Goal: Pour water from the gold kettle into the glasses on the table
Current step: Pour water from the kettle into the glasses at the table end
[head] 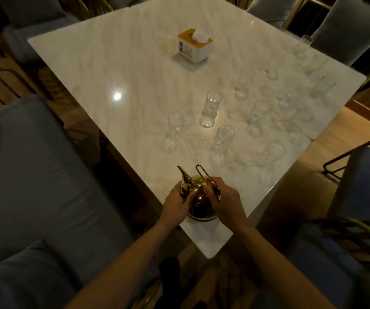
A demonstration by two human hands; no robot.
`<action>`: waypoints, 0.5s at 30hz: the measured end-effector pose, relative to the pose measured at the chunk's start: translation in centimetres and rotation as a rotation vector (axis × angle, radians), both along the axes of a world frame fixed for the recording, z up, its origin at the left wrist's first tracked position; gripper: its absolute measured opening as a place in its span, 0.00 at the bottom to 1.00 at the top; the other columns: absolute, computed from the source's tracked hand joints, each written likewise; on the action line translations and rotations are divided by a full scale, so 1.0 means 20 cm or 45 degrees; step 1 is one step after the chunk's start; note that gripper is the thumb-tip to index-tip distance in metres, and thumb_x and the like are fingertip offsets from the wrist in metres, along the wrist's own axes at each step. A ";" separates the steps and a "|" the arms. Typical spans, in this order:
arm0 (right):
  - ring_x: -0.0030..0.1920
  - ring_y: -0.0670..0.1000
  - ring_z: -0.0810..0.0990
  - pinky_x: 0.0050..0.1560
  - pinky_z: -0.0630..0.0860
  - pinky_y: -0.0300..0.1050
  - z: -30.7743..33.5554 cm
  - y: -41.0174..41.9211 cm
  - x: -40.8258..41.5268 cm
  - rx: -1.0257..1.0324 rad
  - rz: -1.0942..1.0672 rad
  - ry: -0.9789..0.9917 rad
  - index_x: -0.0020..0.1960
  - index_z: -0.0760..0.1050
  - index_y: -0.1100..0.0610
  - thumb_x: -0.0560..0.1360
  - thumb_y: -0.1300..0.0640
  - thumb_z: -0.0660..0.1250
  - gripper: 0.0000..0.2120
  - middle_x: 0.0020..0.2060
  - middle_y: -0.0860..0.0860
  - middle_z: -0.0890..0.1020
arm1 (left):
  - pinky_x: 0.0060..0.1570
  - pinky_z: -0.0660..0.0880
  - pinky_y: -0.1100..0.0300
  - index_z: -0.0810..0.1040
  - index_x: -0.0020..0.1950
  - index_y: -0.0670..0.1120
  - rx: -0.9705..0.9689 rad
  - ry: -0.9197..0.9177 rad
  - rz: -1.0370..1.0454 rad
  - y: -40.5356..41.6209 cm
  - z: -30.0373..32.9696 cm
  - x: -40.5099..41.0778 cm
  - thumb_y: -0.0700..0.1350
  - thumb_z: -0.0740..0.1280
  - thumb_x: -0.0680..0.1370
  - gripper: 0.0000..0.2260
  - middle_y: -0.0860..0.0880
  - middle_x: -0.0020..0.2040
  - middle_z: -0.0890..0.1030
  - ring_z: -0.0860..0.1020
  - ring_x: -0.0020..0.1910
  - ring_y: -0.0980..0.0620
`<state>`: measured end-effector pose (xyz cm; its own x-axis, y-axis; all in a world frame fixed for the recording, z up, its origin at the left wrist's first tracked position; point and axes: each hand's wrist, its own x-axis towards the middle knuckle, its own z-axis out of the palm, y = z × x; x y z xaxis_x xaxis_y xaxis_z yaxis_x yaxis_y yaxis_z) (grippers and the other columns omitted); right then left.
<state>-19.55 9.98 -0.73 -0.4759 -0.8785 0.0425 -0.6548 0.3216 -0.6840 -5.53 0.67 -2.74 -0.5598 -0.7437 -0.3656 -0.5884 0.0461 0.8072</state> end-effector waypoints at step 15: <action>0.43 0.34 0.81 0.46 0.79 0.30 -0.01 -0.06 0.05 -0.177 -0.204 -0.251 0.57 0.78 0.56 0.82 0.51 0.64 0.10 0.46 0.44 0.83 | 0.49 0.74 0.67 0.71 0.67 0.51 0.252 0.136 -0.034 -0.08 -0.10 -0.06 0.57 0.70 0.76 0.23 0.57 0.55 0.76 0.77 0.56 0.55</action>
<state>-18.56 8.84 -0.84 -0.6194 -0.7834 0.0506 -0.4533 0.3043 -0.8378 -6.82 -0.85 -4.65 -0.6214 -0.6481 -0.4404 -0.4999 -0.1048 0.8597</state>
